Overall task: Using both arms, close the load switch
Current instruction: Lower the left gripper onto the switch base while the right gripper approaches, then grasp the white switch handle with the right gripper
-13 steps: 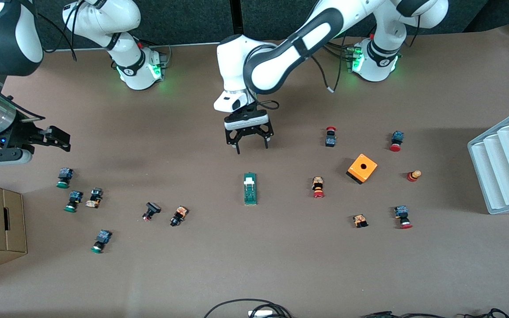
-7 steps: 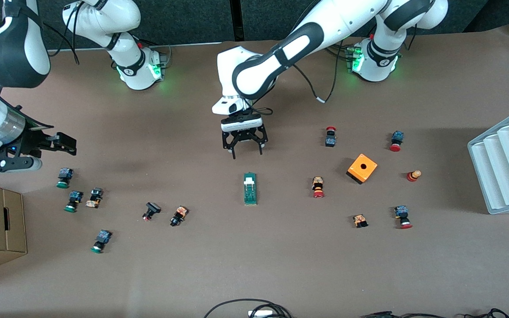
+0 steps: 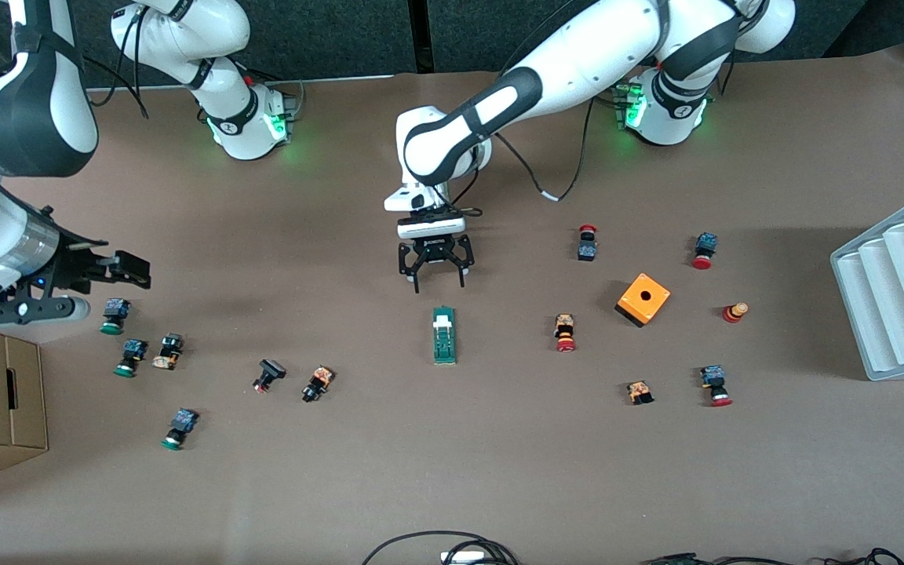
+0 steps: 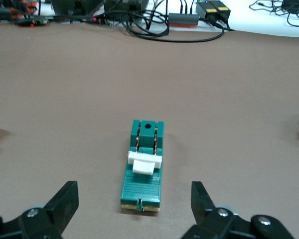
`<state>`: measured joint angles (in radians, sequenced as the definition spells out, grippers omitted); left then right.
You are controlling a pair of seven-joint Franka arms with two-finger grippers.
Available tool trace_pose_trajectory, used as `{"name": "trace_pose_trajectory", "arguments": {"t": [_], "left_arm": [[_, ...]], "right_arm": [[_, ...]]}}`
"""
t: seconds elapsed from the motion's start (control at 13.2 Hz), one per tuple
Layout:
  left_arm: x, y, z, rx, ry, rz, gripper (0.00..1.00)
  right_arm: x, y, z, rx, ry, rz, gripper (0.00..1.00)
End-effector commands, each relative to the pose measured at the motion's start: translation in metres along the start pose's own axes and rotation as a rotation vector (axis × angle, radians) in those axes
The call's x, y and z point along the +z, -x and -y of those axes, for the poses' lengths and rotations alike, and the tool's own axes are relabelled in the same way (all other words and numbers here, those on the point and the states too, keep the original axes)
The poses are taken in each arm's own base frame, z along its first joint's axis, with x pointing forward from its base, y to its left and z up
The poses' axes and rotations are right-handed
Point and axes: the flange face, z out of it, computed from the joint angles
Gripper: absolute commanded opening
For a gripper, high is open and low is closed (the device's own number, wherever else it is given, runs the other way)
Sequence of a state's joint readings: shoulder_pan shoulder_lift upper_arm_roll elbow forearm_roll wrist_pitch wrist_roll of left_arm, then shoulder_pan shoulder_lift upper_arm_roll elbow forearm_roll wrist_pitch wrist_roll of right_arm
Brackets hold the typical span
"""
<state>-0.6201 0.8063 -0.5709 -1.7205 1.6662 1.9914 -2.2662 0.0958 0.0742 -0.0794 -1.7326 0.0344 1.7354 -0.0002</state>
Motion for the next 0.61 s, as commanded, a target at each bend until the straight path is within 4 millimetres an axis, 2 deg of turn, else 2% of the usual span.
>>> {"name": "trace_pose_trajectory", "arguments": {"t": [0.0, 0.15, 0.23, 0.3, 0.53], "left_arm": [[0.017, 0.025, 0.002, 0.011, 0.034, -0.105, 0.99], [0.034, 0.035, 0.008, 0.016, 0.079, -0.164, 0.99], [0.041, 0.04, 0.01, 0.023, 0.093, -0.178, 0.98], [0.047, 0.043, 0.012, 0.034, 0.097, -0.19, 0.98], [0.06, 0.05, 0.011, 0.059, 0.118, -0.214, 0.96]], "right_arm": [[0.014, -0.026, 0.019, 0.098, -0.038, 0.013, 1.0], [0.023, -0.037, 0.048, 0.153, -0.078, -0.005, 1.0], [0.029, -0.043, 0.053, 0.216, -0.099, -0.002, 1.0], [0.038, -0.049, 0.067, 0.278, -0.114, -0.001, 1.0], [0.061, -0.067, 0.126, 0.515, -0.17, 0.003, 1.0]]}}
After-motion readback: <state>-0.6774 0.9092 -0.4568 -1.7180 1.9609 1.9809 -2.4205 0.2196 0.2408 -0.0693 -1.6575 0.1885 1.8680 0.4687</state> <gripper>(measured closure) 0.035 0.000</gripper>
